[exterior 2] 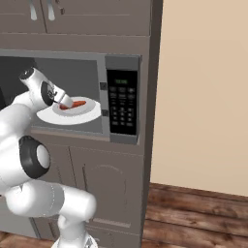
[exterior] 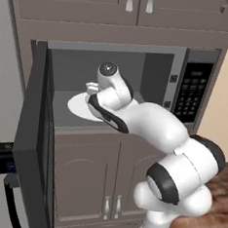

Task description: Pick the carrot from the microwave and place it on plate located on the counter.

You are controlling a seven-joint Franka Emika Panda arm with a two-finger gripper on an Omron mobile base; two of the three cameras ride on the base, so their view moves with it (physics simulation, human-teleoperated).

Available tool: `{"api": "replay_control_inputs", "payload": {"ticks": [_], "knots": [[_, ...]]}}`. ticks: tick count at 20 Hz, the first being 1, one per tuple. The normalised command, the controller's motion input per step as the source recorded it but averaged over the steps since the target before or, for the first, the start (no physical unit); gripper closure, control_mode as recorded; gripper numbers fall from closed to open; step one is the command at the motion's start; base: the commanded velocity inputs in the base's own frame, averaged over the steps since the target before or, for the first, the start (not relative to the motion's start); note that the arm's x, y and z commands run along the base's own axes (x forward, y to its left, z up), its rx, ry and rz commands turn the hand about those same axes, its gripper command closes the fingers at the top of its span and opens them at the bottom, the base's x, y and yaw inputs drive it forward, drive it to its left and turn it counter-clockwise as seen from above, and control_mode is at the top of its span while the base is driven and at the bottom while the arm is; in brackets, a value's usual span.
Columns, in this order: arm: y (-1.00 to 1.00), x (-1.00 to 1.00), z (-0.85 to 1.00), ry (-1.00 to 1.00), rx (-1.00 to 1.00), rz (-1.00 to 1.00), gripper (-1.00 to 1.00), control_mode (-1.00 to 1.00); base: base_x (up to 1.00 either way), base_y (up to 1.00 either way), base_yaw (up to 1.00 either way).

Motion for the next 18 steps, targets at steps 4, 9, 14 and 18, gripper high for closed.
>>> {"api": "replay_control_inputs", "payload": {"ticks": [4, 9, 14, 18], "knots": [[0.07, 0.54, -0.17, 0.0, 0.0, 0.0, -1.0, -1.0, 0.0, 0.0, 0.0], [0.14, 0.43, -0.14, 0.0, 0.0, 0.0, -1.0, -1.0, 0.0, 0.0, 0.0], [0.1, 0.1, -0.23, 0.0, -0.01, 0.0, -1.0, -1.0, 0.0, 0.0, 0.0], [0.05, 0.09, -0.25, 0.0, 0.0, 0.0, -1.0, -1.0, 0.0, 0.0, 0.0]]}}
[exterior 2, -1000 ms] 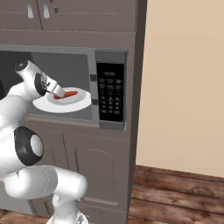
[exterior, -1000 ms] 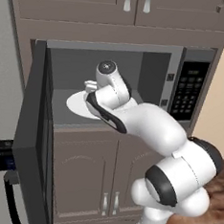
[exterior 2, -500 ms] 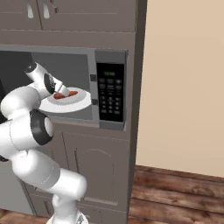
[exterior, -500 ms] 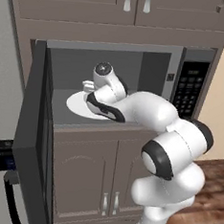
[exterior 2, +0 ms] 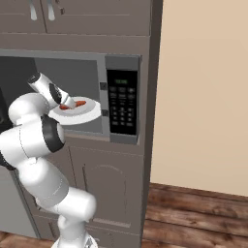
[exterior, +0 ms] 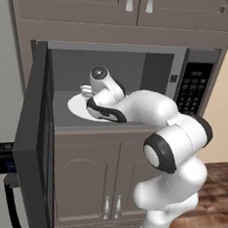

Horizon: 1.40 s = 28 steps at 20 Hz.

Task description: Pick the carrot from the microwave and place it on plate located on the counter.

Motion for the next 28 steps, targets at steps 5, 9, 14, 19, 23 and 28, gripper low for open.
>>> {"api": "replay_control_inputs", "payload": {"ticks": [5, 9, 14, 19, 23, 28], "knots": [[0.0, 0.14, -0.24, 0.0, 0.0, 0.0, -1.0, -1.0, 0.0, 0.0, 0.0], [0.0, 0.06, -0.1, 0.0, 0.0, 0.0, 1.0, -1.0, 0.0, 0.0, 0.0], [0.0, 0.0, 0.0, 0.0, 0.0, 0.0, 1.0, -1.0, 0.0, 0.0, 0.0], [-0.19, -0.43, 0.04, -0.08, 0.0, 0.08, 1.0, -1.0, 0.0, 0.0, 0.0], [-0.43, -0.99, 0.26, -0.12, 0.0, 0.2, 1.0, -1.0, 0.0, 0.0, 0.0], [-0.64, -0.97, 0.58, 0.01, 0.0, 0.19, 1.0, -1.0, 0.0, 0.0, 0.0]]}}
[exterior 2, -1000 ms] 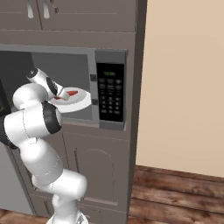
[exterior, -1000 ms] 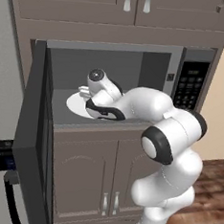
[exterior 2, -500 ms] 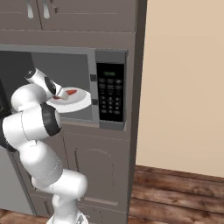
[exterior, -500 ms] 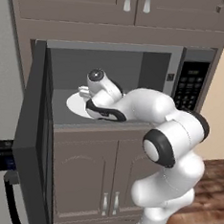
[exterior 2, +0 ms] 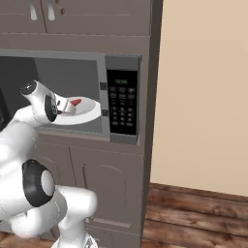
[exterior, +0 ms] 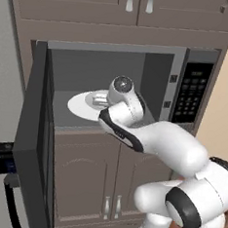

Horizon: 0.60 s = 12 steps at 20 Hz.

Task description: Pick the carrot from the microwave and place it on plate located on the counter.

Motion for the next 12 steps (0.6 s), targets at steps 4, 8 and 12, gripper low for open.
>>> {"api": "replay_control_inputs", "payload": {"ticks": [4, 8, 12], "knots": [[-0.62, -1.0, 0.5, 0.03, 0.0, 0.23, 1.0, -1.0, 0.0, 0.0, 0.0], [-0.43, -1.0, 0.42, 0.03, -0.04, 0.2, 1.0, -1.0, 0.0, 0.0, 0.0], [-0.24, -1.0, 0.19, 0.0, -0.04, 0.06, 1.0, -1.0, 0.0, 0.0, 0.0]]}}
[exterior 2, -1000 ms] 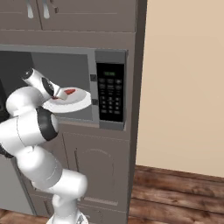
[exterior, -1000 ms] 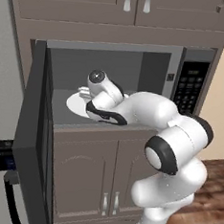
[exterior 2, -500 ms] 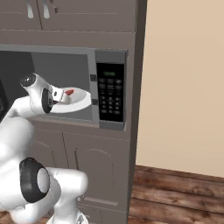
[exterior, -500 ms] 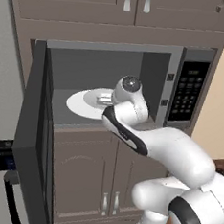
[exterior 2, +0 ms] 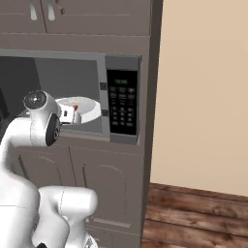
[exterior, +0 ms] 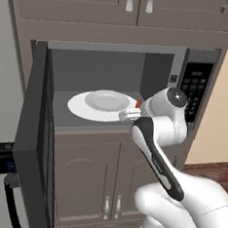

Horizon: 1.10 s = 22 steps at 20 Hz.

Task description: Pick the carrot from the microwave and place it on plate located on the counter.

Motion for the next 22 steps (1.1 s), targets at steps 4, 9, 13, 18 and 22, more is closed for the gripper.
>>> {"api": "replay_control_inputs", "payload": {"ticks": [4, 9, 13, 18, 22], "knots": [[-0.32, -1.0, 0.38, 0.03, -0.06, 0.0, 1.0, -1.0, 0.0, 0.0, 0.0], [-0.38, -0.71, 0.27, 0.07, -0.1, 0.0, 1.0, -1.0, 0.0, 0.0, 0.0], [-0.25, -0.13, 0.13, 0.12, -0.07, 0.0, 1.0, -1.0, 0.0, 0.0, 0.0], [-0.08, 0.0, 0.09, 0.14, 0.0, 0.0, 1.0, -1.0, 0.0, 0.0, 0.0], [-0.05, -0.12, 0.0, 0.08, 0.0, 0.0, 1.0, -1.0, 0.0, 0.0, 0.0]]}}
